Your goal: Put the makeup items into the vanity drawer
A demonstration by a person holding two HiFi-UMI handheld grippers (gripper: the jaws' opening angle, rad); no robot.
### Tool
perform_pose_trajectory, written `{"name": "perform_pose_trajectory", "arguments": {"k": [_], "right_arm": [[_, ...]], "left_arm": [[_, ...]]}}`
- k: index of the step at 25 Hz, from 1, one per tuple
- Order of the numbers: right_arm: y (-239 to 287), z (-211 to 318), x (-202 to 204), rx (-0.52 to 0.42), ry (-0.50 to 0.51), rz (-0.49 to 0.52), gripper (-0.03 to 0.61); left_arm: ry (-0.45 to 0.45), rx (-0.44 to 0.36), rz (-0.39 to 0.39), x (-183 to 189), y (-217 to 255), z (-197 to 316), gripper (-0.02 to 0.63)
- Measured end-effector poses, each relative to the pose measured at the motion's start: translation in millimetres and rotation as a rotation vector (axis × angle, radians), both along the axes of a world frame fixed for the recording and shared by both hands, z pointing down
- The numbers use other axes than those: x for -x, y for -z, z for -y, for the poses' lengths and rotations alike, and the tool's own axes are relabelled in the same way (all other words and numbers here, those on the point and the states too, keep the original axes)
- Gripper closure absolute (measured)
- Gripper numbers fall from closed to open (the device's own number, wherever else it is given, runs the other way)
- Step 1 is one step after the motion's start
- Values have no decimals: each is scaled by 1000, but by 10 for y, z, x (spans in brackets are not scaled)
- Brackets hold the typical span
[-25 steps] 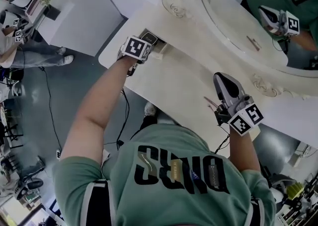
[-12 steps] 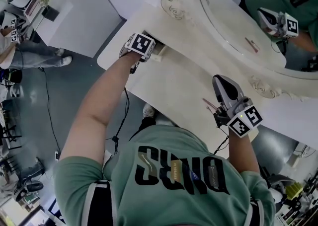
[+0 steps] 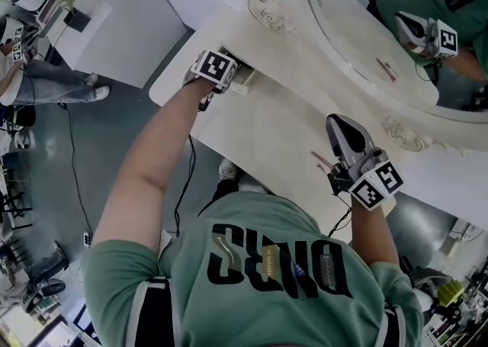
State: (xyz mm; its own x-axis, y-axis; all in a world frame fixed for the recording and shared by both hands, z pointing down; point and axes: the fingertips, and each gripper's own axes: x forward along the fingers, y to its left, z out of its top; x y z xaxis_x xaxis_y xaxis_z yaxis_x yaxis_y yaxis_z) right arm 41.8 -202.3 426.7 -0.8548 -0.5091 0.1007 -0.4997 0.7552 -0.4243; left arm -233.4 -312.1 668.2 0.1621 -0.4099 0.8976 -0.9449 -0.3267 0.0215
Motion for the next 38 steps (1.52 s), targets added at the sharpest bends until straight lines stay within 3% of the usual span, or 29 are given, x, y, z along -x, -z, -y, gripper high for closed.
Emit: {"name": "perform_pose_trajectory", "arguments": {"k": [5,9,12,15,18,21,24,27,31,38], "right_arm": [[32,10,-3,-8,-1,-1,569],[98,19,0,-27,-4,-6,569],[169,9,-11,-43,-8,-9,569],[282,0,-23,-65,-11,-9,569],[436,-8,-11,-99,-12,-9,569],[609,-19,7,-140,-13,-19,569],[750,-60,-8,-162,-16,-24,569],[877,-56,-44,-182,-23,-17,569],[960,-79,-83,-204,-40,-30,569],[908,-117,-181,-185,-76,-43,571]], "left_arm": [[6,-34,-32,-7,108,8,315],[18,-131,-105,-31,373,-34,316],[21,-246,-223,-110,747,-161,316],[17,-393,-400,-259,1298,-400,322],[8,-566,-556,-409,1928,-716,368],[-18,-703,-638,-521,2474,-1031,430],[-68,-777,-748,-684,2957,-1384,478],[-127,-846,-768,-830,3314,-1593,521],[-92,-860,-774,-869,3439,-1689,609],[-70,-808,-776,-964,3298,-1687,611]]}}
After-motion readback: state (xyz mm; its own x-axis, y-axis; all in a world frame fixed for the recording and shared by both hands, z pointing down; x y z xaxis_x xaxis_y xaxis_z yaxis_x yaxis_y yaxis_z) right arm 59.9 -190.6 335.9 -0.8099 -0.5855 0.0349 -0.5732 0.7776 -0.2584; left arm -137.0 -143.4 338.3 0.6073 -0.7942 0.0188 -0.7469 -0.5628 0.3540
